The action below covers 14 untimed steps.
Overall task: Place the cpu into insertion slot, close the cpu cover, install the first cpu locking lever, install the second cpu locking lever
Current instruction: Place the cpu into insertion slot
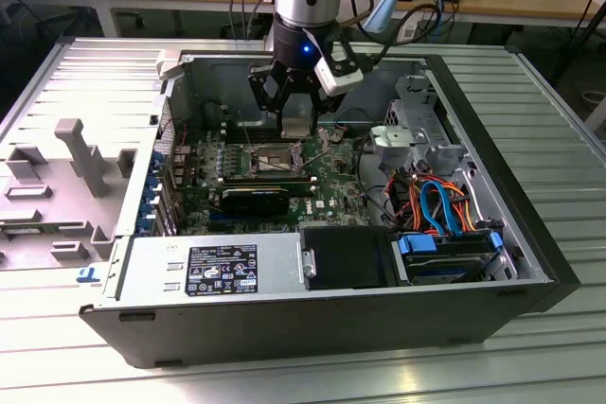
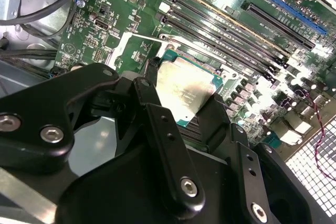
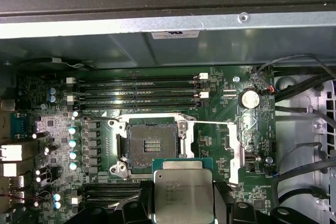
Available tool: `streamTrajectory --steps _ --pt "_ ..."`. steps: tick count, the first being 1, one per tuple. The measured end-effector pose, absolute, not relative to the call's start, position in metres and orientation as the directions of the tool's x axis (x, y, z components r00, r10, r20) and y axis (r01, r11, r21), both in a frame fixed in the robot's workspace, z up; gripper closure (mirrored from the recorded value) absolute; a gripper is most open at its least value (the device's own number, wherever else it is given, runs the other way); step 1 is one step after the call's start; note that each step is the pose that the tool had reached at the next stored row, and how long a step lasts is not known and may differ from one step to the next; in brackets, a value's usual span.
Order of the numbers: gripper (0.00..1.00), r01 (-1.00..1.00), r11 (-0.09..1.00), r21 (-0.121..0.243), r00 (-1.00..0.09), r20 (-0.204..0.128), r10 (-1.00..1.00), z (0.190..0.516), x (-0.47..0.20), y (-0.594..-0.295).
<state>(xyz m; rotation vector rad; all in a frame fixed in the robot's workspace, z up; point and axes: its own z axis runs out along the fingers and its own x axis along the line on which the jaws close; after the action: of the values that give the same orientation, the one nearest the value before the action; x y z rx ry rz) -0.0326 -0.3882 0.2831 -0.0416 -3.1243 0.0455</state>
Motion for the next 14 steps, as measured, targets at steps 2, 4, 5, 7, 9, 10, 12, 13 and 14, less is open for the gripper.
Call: streamTrajectory --steps 2,4,5,7,9,10,12,13,14 --pt "0.46 0.026 0.999 -0.029 -1.000 0.016 0.027 0.2823 -0.0326 -0.3882" --pt "0.46 0.026 0.999 -0.029 -1.000 0.016 0.027 0.2816 -0.0326 -0.3882" --pt "0.46 0.026 0.999 -0.029 -1.000 0.016 0.027 0.2810 -0.0326 -0.3882" --pt "0.46 0.026 0.999 -0.029 -1.000 0.016 0.027 0.2801 -0.0326 -0.3882" --pt "0.46 0.026 0.999 -0.029 -1.000 0.016 0.027 0.2797 -0.0326 -0.3882" --pt "0.46 0.026 0.999 -0.029 -1.000 0.016 0.027 0.2795 -0.0326 -0.3882" --pt "0.46 0.026 0.999 -0.029 -1.000 0.016 0.027 0.2788 -0.0326 -0.3882" --pt "0.46 0.026 0.999 -0.029 -1.000 0.016 0.027 0.2785 -0.0326 -0.3882" --pt "0.46 0.026 0.999 -0.029 -1.000 0.016 0.027 0.2783 -0.0326 -0.3882"
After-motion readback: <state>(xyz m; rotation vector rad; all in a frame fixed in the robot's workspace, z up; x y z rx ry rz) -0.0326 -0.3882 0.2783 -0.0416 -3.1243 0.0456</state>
